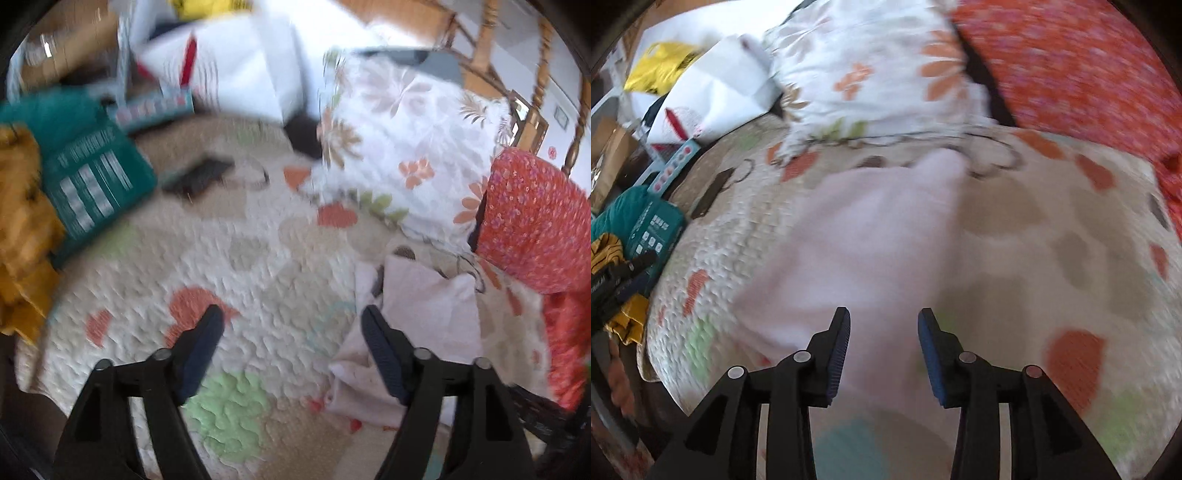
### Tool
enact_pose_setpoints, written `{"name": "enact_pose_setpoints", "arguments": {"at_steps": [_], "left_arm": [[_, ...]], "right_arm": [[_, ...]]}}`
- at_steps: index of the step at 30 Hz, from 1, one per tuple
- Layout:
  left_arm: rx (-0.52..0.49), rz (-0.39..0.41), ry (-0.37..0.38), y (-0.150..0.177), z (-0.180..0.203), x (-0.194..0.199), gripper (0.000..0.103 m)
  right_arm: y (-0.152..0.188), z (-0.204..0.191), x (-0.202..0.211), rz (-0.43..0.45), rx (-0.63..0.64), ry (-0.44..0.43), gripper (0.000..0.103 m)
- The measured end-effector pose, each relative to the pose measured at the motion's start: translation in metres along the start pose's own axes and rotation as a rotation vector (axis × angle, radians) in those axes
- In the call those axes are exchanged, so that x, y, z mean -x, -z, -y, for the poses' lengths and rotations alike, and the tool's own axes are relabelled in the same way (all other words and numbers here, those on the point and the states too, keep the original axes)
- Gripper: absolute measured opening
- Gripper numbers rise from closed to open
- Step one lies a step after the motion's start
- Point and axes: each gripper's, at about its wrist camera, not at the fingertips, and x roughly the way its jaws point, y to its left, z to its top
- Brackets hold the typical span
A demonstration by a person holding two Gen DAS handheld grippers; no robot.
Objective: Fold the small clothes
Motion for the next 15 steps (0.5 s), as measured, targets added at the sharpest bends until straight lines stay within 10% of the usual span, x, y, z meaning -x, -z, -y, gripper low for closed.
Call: {"name": "enact_pose_setpoints", "arguments": {"at_steps": [7, 15], "left_arm": [[-0.015, 0.352, -0.08, 0.026, 0.02, 0.07, 0.103], [-0.132, 0.196, -0.073, 0.047, 0.041, 0.054, 0.103]], "right_arm": [[0.036, 0.031, 0.041, 0.051, -0.036, -0.02, 0.058], [0.04, 0.017, 0.024, 0.049, -0.045, -0.062, 0.061]]}}
